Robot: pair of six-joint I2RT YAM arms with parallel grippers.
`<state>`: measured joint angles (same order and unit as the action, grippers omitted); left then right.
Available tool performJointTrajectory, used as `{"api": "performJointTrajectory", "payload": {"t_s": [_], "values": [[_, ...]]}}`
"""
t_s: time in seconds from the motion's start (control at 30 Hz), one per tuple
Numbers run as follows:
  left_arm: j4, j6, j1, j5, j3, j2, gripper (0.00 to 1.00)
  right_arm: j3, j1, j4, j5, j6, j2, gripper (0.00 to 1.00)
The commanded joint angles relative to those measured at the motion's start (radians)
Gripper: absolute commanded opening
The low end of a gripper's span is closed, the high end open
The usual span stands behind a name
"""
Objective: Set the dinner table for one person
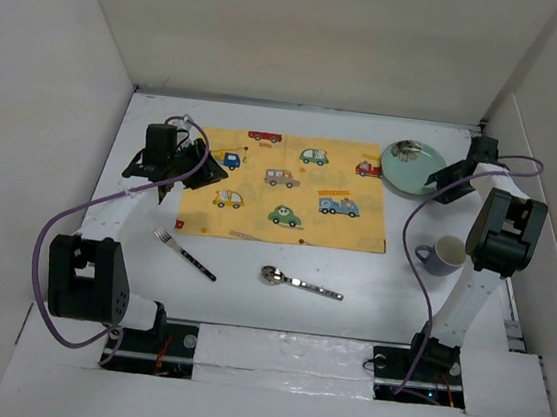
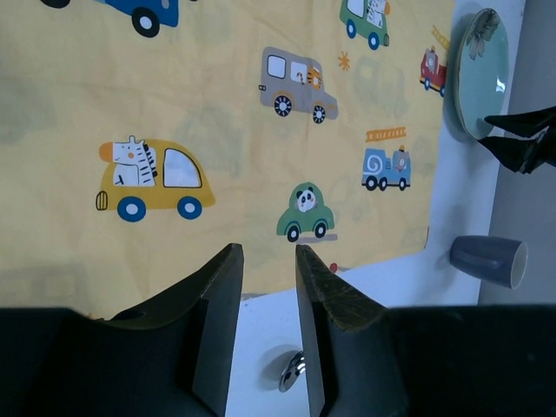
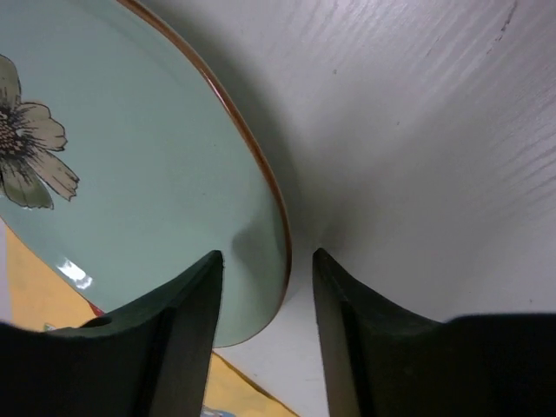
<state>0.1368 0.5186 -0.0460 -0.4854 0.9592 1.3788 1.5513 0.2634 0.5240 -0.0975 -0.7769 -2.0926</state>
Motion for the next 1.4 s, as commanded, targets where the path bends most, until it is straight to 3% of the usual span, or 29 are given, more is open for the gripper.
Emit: {"api": "performJointTrajectory", "payload": {"t_s": [0.0,0.1,0.17,0.2,0.37,0.5,0.6,0.83,1.07,1.37], "values": [[-0.049,0.004,0.0,-0.032,0.013,0.003,0.28,0.061,0.022,-0.004,-0.08,-0.071,-0.021,0.48],[-0.046,0.003,0.0,-0.028,0.029,0.009,0.28,0.064,0.022,-0.013,-0.116,-0.114,-0.053,0.34],[-0.045,0.003,0.0,-0.019,0.033,0.008,0.28,0.053,0.031,-0.024,-0.125,-0.136,-0.052,0.15],[-0.039,0.003,0.0,-0.016,0.044,0.006,0.28,0.017,0.042,-0.063,-0.11,-0.159,-0.014,0.0],[-0.04,0.006,0.0,-0.022,0.053,-0.001,0.33,-0.062,0.053,-0.217,-0.143,-0.189,0.133,0.0],[-0.051,0.02,0.0,-0.054,0.072,0.002,0.44,-0.109,0.065,-0.476,-0.313,-0.245,0.284,0.0],[-0.039,0.018,0.0,-0.05,0.098,0.006,0.45,-0.099,0.065,-0.551,-0.442,-0.262,0.35,0.0],[-0.002,0.012,0.0,-0.025,0.145,-0.004,0.45,-0.209,-0.157,-0.587,-0.59,-0.214,0.447,0.0],[0.05,-0.014,0.0,0.019,0.205,-0.006,0.45,-0.295,-0.425,-0.696,-0.604,-0.237,0.415,0.0],[0.06,-0.022,0.0,0.025,0.193,-0.029,0.46,-0.267,-0.572,-0.805,-0.596,-0.249,0.28,0.0]]}}
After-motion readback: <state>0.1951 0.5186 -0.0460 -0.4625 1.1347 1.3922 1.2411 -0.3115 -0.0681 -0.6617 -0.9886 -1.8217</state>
